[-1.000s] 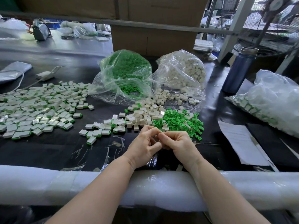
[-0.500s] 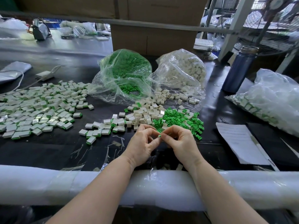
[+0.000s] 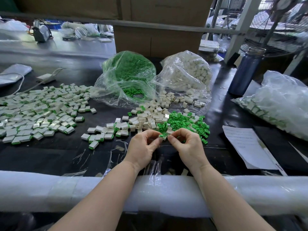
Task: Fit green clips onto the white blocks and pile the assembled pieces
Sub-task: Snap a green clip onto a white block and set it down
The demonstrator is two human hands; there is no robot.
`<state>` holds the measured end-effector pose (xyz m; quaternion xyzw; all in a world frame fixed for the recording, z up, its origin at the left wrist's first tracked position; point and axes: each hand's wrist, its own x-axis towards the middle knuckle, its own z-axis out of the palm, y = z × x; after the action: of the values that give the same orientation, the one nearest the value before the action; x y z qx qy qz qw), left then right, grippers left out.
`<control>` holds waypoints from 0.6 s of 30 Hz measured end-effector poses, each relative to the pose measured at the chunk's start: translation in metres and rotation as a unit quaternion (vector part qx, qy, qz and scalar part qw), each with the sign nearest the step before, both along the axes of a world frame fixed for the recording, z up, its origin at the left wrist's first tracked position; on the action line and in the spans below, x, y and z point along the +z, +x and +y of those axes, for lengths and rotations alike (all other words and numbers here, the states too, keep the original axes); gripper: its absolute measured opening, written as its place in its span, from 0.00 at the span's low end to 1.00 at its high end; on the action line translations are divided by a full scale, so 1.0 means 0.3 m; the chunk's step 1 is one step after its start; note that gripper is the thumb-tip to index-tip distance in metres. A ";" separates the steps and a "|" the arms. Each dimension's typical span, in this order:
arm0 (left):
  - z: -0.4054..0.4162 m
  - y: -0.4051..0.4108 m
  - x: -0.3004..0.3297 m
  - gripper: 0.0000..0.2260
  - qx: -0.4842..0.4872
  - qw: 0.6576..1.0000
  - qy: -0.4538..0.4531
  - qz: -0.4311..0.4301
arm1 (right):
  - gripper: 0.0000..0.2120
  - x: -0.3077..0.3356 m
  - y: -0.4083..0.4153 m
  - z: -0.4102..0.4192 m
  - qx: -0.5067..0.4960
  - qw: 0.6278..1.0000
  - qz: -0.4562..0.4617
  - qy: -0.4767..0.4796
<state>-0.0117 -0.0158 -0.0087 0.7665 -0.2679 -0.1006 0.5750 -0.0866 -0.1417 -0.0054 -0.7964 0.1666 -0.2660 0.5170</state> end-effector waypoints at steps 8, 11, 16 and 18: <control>0.016 0.026 -0.002 0.09 0.189 0.981 -0.037 -0.027 | 0.07 0.001 -0.005 -0.004 -0.029 0.999 0.014 -0.014; 0.023 0.038 0.001 0.11 0.248 0.966 -0.030 -0.061 | 0.06 -0.001 -0.003 -0.004 -0.043 0.998 0.020 -0.033; 0.029 0.045 0.002 0.18 0.295 0.954 0.026 -0.053 | 0.06 -0.002 -0.004 -0.009 -0.075 0.994 0.025 -0.075; 0.029 0.041 0.004 0.20 0.297 0.951 0.065 -0.050 | 0.06 -0.004 -0.004 -0.010 -0.082 0.992 0.028 -0.090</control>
<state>0.0005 -0.0071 -0.0075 0.8512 -0.0493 0.0958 0.5136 -0.0876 -0.1448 -0.0066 -0.8302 0.2211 -0.2993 0.4152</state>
